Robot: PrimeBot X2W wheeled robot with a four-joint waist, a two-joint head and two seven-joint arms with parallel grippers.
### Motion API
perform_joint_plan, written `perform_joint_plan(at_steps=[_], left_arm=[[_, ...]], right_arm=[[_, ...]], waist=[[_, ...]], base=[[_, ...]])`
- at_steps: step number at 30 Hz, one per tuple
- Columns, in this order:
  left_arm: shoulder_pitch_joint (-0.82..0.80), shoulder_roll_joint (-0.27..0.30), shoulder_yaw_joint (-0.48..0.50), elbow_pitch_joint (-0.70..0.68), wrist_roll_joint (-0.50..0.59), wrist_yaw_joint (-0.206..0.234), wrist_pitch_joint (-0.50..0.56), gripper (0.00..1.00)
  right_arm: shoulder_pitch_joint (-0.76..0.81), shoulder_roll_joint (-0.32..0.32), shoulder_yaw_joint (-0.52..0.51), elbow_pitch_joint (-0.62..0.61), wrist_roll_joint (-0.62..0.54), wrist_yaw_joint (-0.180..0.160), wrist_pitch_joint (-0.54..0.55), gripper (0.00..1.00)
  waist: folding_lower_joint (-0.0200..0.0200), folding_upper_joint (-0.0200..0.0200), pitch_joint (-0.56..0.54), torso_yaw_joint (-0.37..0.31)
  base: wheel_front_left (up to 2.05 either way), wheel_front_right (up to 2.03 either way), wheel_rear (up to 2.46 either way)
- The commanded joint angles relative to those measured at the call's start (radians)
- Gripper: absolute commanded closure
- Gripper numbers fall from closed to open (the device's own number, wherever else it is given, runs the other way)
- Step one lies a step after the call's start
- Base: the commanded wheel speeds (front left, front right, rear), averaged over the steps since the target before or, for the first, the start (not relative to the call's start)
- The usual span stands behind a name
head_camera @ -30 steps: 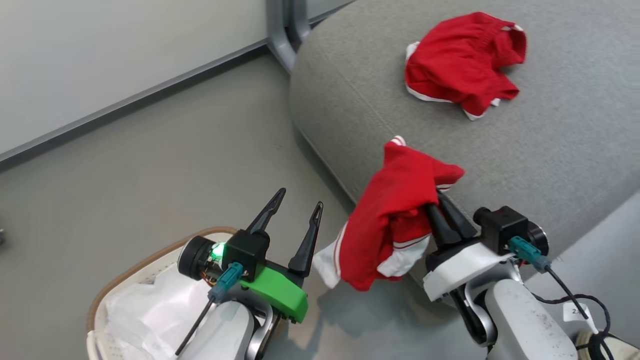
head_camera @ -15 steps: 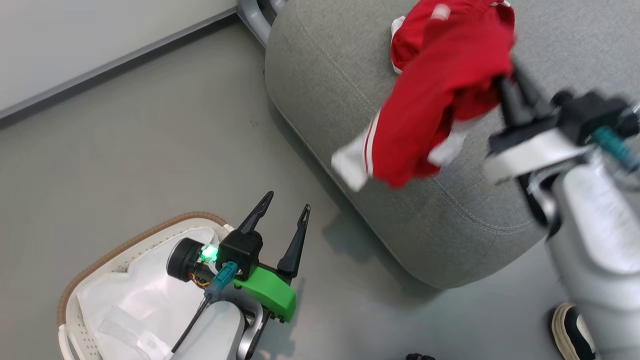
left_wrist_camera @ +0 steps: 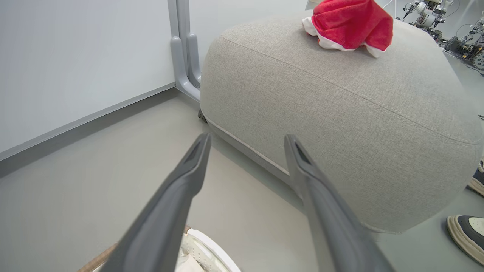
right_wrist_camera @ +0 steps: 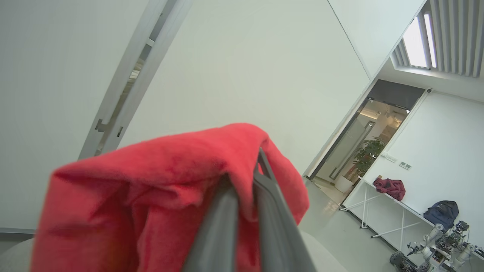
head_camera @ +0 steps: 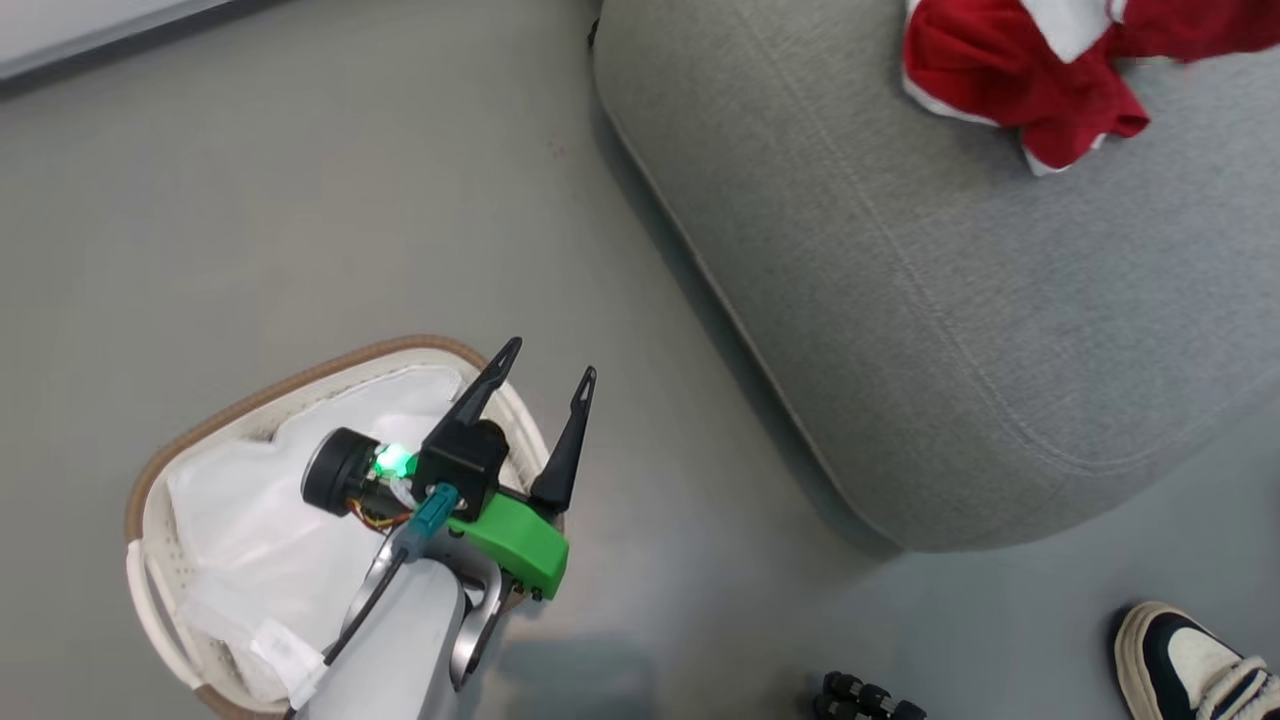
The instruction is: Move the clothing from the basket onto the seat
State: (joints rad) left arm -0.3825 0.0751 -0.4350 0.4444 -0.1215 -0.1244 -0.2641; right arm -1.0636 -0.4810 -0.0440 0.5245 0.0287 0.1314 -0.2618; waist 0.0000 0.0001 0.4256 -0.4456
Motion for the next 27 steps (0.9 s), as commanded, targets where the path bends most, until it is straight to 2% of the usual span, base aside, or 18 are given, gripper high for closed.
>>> perform_joint_plan(at_steps=[1,6,13,15,16,22,27], left_arm=[[-0.024,0.006,0.001,0.000,0.006,-0.004,0.000,0.00],[-0.051,0.005,0.000,-0.001,0.012,-0.005,0.000,0.00],[-0.071,0.014,0.025,-0.001,0.021,-0.005,0.000,0.00],[-0.070,0.013,0.034,0.000,0.021,-0.005,0.000,0.00],[-0.069,0.013,0.041,0.002,0.019,-0.004,0.000,0.00],[-0.050,0.005,0.077,0.010,0.011,0.004,0.000,0.00],[-0.021,0.000,0.107,0.019,0.004,0.009,0.000,0.00]], right_arm=[[-0.012,-0.009,-0.024,0.035,-0.027,-0.001,-0.005,1.00],[-0.019,-0.023,-0.172,0.168,-0.109,-0.001,-0.005,1.00],[0.068,0.045,-0.346,0.277,-0.174,-0.001,-0.005,1.00],[0.099,0.069,-0.374,0.283,-0.185,-0.001,-0.005,0.44],[0.124,0.086,-0.386,0.288,-0.187,-0.001,-0.005,0.00],[0.268,0.155,-0.466,0.246,-0.170,-0.001,-0.005,0.00],[0.405,0.211,-0.459,0.174,-0.142,-0.001,-0.005,0.00]], waist=[[0.0000,-0.0001,0.071,0.072],[0.0000,-0.0001,0.120,0.126],[0.0000,-0.0001,0.166,0.173],[0.0000,-0.0001,0.167,0.181],[0.0000,-0.0001,0.166,0.183],[0.0000,-0.0001,0.135,0.192],[0.0000,-0.0001,0.087,0.196]], base=[[0.00,0.00,0.00],[0.00,0.00,0.00],[0.00,0.00,0.00],[0.00,0.00,0.00],[0.00,0.00,0.00],[0.00,0.00,0.00],[0.00,0.00,0.00]])
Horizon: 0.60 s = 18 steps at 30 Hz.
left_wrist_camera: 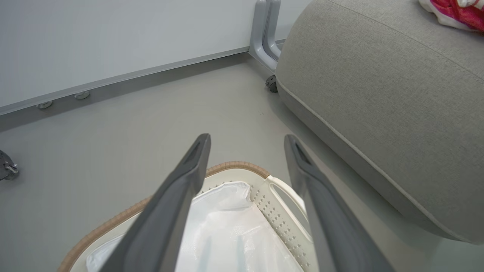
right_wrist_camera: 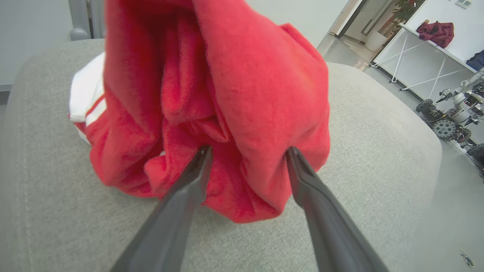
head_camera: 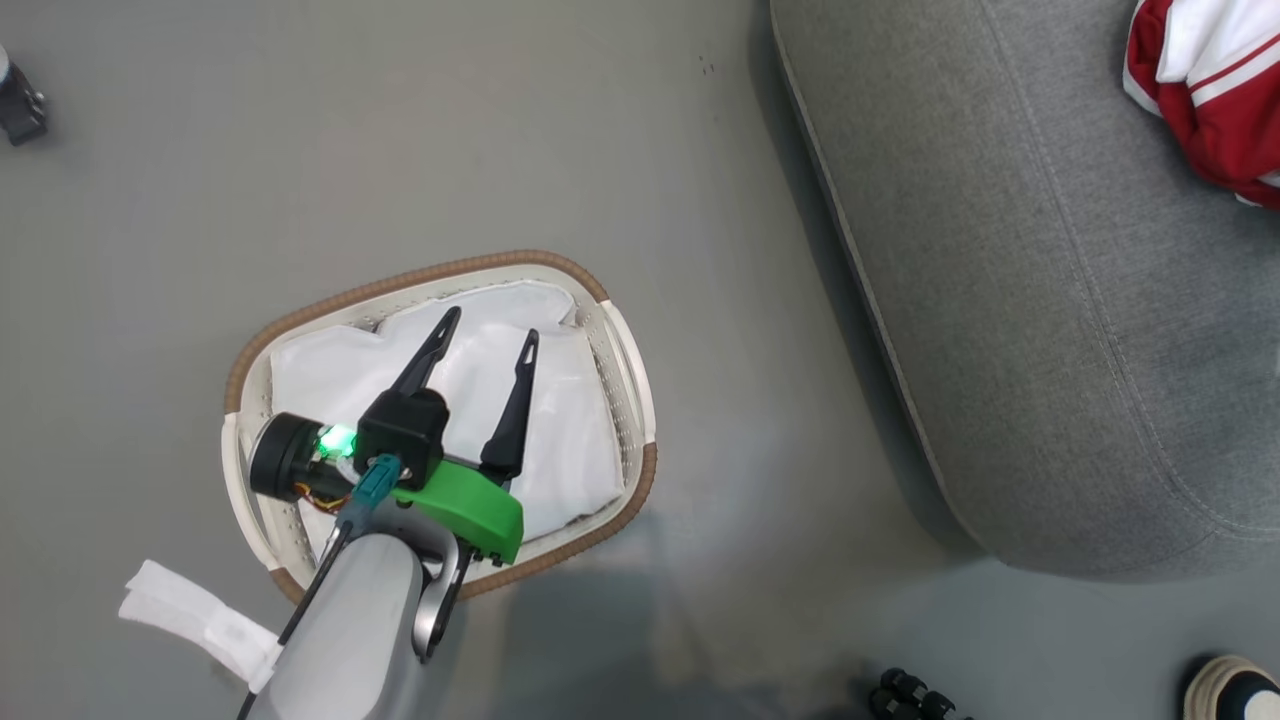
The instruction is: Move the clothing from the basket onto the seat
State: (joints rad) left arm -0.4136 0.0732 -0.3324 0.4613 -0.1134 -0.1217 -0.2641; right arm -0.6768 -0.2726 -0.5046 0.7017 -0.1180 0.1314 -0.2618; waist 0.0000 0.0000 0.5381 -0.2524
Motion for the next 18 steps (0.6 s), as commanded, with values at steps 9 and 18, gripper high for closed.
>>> perform_joint_plan(at_steps=[9,18], left_arm=[[0.086,-0.011,0.057,0.008,-0.019,0.014,0.000,0.00],[0.155,-0.019,0.120,-0.029,-0.028,0.046,0.000,0.00]], right_arm=[[0.241,0.072,0.063,-0.116,0.063,-0.001,-0.005,0.00],[0.333,0.149,0.241,-0.254,0.143,-0.001,-0.005,0.00]], waist=[[0.0000,0.0000,-0.131,0.032],[0.0000,0.0000,-0.214,0.099]], base=[[0.00,0.00,0.00],[0.00,0.00,0.00]])
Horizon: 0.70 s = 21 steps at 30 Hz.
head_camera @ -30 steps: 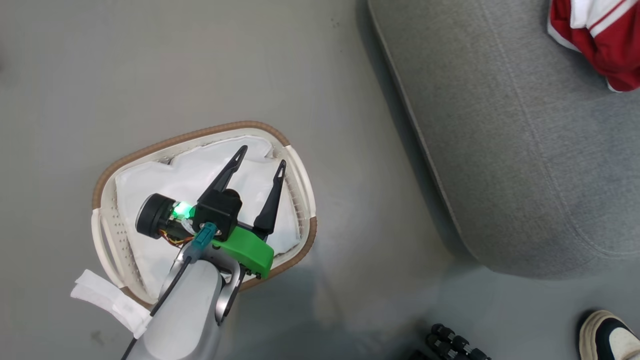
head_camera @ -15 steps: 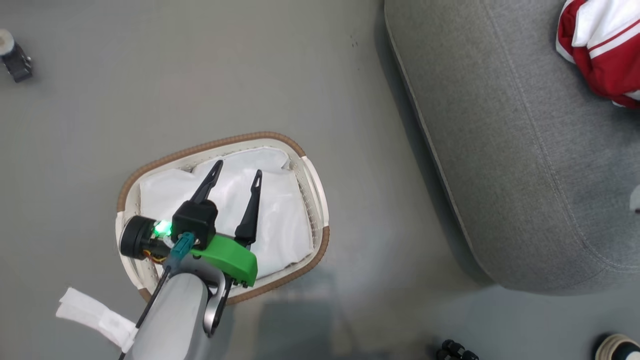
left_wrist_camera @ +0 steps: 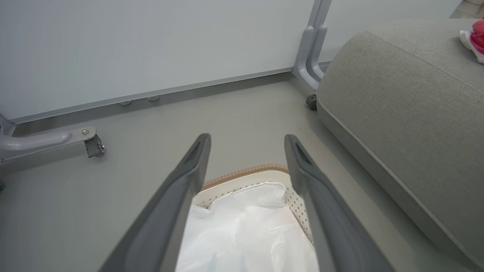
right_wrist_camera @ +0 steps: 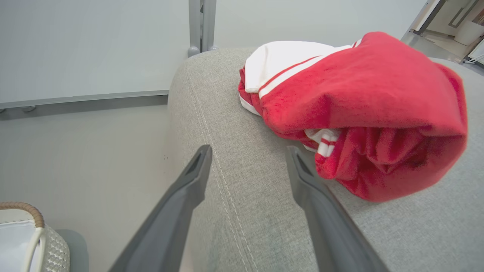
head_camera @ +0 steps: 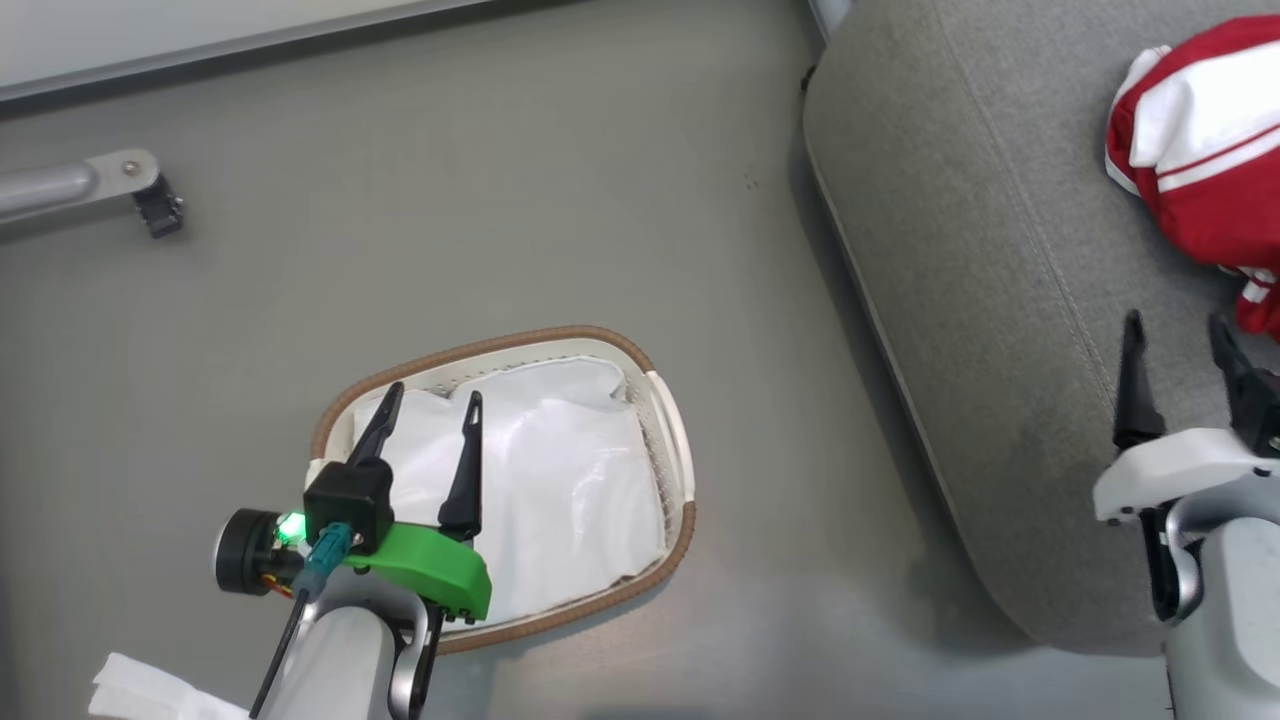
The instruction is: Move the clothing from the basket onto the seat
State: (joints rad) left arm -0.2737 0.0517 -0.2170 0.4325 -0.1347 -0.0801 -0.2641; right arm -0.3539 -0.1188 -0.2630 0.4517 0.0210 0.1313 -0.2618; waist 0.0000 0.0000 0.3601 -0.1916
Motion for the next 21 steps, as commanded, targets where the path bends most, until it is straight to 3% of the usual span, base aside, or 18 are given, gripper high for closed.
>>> perform_joint_plan(at_steps=[1,13,21], left_arm=[[0.021,0.002,0.014,-0.007,-0.005,0.012,0.000,0.00],[0.090,0.000,0.103,-0.051,-0.023,0.071,0.000,0.00],[0.121,0.000,0.127,-0.070,-0.049,0.076,0.000,0.00]], right_arm=[[0.013,0.003,0.025,-0.014,0.012,-0.001,-0.005,0.00],[-0.020,0.057,0.231,-0.046,0.052,-0.001,-0.005,0.00],[0.012,0.064,0.314,-0.027,0.072,-0.001,-0.005,0.00]], waist=[[0.0000,0.0000,-0.043,0.047],[0.0000,0.0000,-0.130,0.152],[0.0000,0.0000,-0.172,0.177]], base=[[0.00,0.00,0.00],[0.00,0.00,0.00],[0.00,0.00,0.00]])
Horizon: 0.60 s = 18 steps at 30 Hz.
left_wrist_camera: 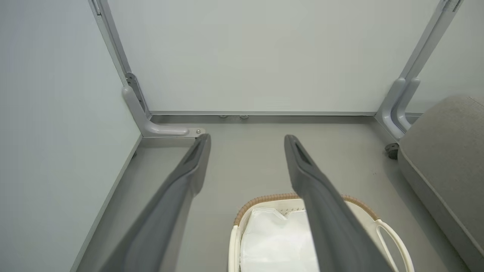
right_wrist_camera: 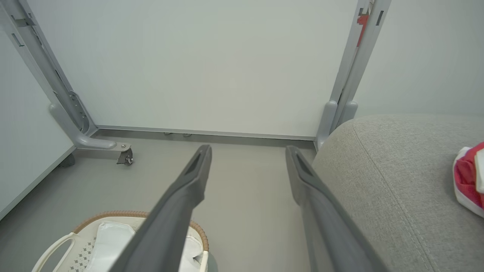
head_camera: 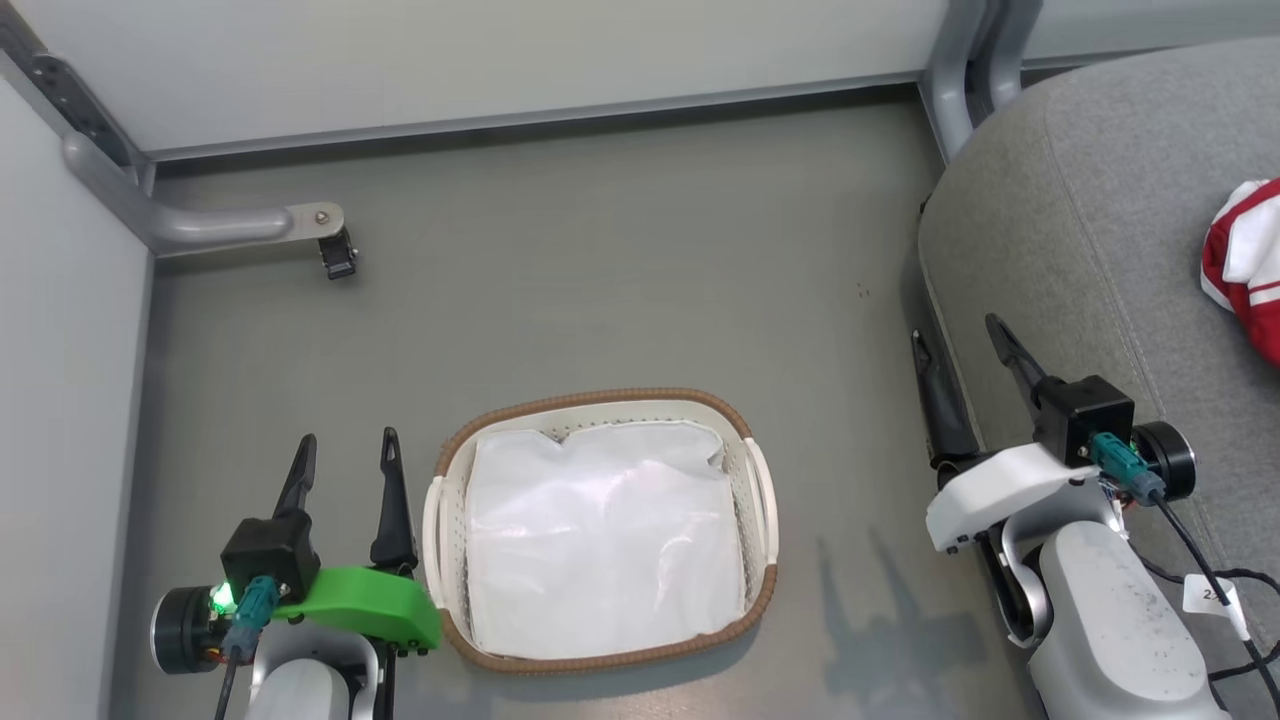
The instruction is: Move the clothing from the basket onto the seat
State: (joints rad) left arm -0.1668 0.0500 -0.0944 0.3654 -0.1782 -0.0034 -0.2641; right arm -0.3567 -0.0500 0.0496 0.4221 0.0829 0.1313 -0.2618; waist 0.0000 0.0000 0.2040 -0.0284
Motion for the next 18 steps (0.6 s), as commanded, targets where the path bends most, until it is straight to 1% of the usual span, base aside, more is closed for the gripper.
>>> perform_joint_plan(at_steps=[1,5,7,12,13,16,18], left_arm=[[0.019,0.002,0.006,-0.005,-0.010,-0.002,0.000,0.00],[0.036,0.002,0.011,-0.019,-0.025,-0.012,0.000,0.00],[0.048,0.002,0.015,-0.027,-0.020,-0.009,0.000,0.00],[0.077,0.002,0.015,-0.027,-0.046,-0.018,0.000,0.00],[0.069,0.000,0.013,-0.030,-0.052,-0.018,0.000,1.00],[0.074,-0.002,0.012,-0.012,-0.054,-0.019,0.001,1.00],[0.074,-0.003,0.016,-0.006,-0.080,-0.020,0.009,1.00]], right_arm=[[0.020,-0.004,0.006,0.004,0.014,-0.001,-0.005,0.00],[0.037,-0.004,0.020,0.008,0.023,-0.001,-0.005,0.00],[0.052,-0.004,0.026,0.013,0.020,-0.001,-0.005,0.00],[0.087,-0.004,0.023,0.008,0.038,-0.001,-0.005,0.00],[0.077,0.000,0.024,0.007,0.035,0.000,0.000,1.00],[0.090,0.004,0.023,0.026,0.039,0.000,0.003,1.00],[0.094,0.005,0.017,0.032,0.066,0.000,0.013,1.00]], waist=[[0.0000,0.0000,-0.019,0.015],[0.0000,0.0000,-0.035,0.018],[0.0000,0.0000,-0.045,0.018],[0.0000,0.0000,-0.073,0.018],[0.0000,0.0000,-0.070,0.018],[0.0000,0.0000,-0.072,0.018],[0.0000,0.0000,-0.074,0.018]], base=[[0.00,0.00,0.00],[0.00,0.00,0.00],[0.00,0.00,0.00],[0.00,0.00,0.00],[0.00,0.00,0.00],[0.00,0.00,0.00],[0.00,0.00,0.00]])
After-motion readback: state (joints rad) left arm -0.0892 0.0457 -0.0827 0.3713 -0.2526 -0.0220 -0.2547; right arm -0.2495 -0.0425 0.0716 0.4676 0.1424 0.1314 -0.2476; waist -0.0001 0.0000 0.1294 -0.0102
